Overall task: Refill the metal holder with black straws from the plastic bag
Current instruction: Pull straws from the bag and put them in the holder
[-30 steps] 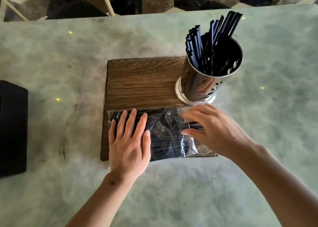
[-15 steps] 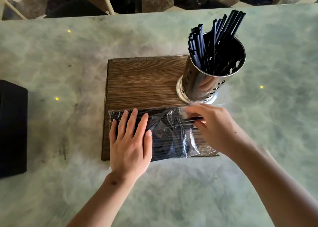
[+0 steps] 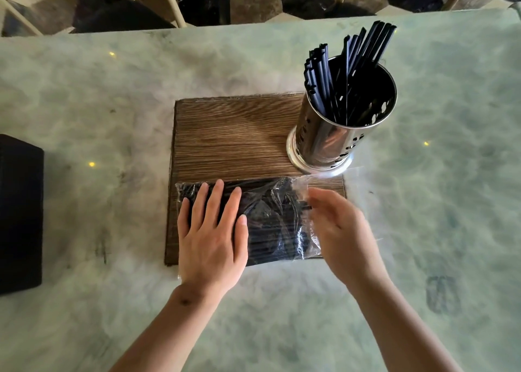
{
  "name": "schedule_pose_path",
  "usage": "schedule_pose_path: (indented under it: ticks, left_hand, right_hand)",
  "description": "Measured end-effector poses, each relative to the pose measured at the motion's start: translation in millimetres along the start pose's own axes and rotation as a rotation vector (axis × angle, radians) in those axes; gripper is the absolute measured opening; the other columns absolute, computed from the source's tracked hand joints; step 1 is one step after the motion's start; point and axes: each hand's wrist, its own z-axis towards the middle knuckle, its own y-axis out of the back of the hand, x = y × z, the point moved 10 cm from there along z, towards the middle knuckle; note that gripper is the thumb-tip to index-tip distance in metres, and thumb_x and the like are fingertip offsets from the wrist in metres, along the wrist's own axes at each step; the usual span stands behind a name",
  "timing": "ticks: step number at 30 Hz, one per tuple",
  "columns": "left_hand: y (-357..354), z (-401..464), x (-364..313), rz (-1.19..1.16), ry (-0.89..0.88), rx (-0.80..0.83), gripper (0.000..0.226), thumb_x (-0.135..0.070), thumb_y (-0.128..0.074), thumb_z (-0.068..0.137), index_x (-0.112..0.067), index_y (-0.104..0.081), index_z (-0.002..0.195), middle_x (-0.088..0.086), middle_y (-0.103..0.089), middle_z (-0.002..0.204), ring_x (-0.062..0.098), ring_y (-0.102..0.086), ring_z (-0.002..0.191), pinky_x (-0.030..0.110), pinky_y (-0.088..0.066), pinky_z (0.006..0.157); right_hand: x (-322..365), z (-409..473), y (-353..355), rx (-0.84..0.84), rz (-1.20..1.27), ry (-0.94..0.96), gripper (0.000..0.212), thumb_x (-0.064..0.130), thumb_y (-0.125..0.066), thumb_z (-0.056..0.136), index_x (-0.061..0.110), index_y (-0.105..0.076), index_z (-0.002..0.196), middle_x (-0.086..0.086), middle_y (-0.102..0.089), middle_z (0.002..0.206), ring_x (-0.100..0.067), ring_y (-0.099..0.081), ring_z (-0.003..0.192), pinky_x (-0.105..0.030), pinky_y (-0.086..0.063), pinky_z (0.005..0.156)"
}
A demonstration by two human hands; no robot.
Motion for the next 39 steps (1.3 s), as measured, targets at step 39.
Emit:
schedule_pose_path:
  ticks: [39]
  left_hand:
    - [1.2,2.2,3.3,-0.063,-0.015,-0.056,0.049,-0.04,-0.025,0.114,-0.019,-0.056,0.147,0.014,-0.049,0.159,0.033,-0.037,0.154,0.052,-0.02,0.13]
  right_hand:
    - [25.8,36.8,-9.3,0.194,-0.134,0.119,0.035,0.038,-0.067,0.098,0.017,-0.07,0.071,-0.003,-0.068,0.053,-0.013,-0.065,0.038,-0.03,-0.052,0.034]
